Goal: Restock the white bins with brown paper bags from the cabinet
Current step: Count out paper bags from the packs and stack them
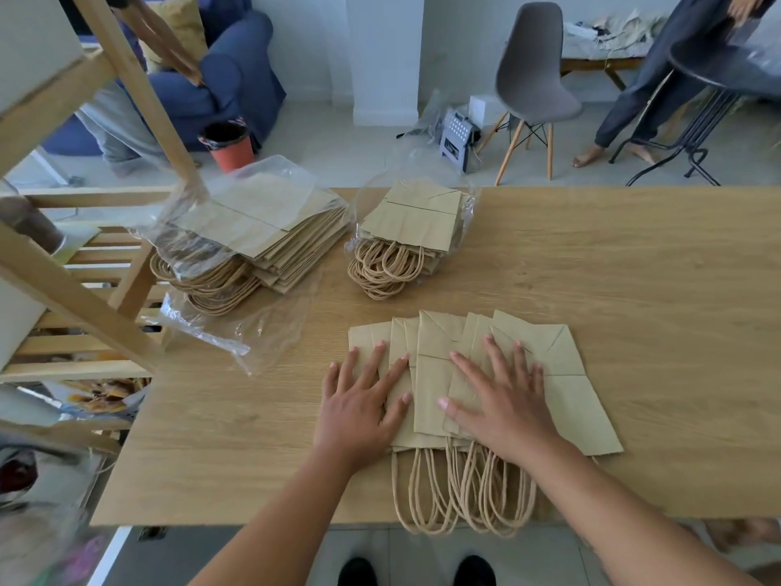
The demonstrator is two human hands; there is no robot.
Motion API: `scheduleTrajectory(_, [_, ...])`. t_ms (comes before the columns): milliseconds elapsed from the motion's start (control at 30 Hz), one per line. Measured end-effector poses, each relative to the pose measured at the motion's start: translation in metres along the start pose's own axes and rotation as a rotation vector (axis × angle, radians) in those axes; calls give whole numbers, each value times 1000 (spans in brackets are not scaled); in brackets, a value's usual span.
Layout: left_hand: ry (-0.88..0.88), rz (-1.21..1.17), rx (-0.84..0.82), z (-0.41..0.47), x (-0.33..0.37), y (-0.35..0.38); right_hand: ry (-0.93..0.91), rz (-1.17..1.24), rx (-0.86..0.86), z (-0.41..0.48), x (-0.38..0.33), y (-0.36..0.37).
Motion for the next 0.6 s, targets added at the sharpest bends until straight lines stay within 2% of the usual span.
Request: scheduleTrajectory(600, [-11,-58,91,-1,-4,-1,66,29,49,0,25,-6])
Point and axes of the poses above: each hand's wrist, its own z-axis towards the middle knuckle, its own y-axis out of the palm, x = y × z, the point moved 7 cm from there along z, towards the middle knuckle, and after that the axes turned 12 degrees about z, right-handed, at the moved point
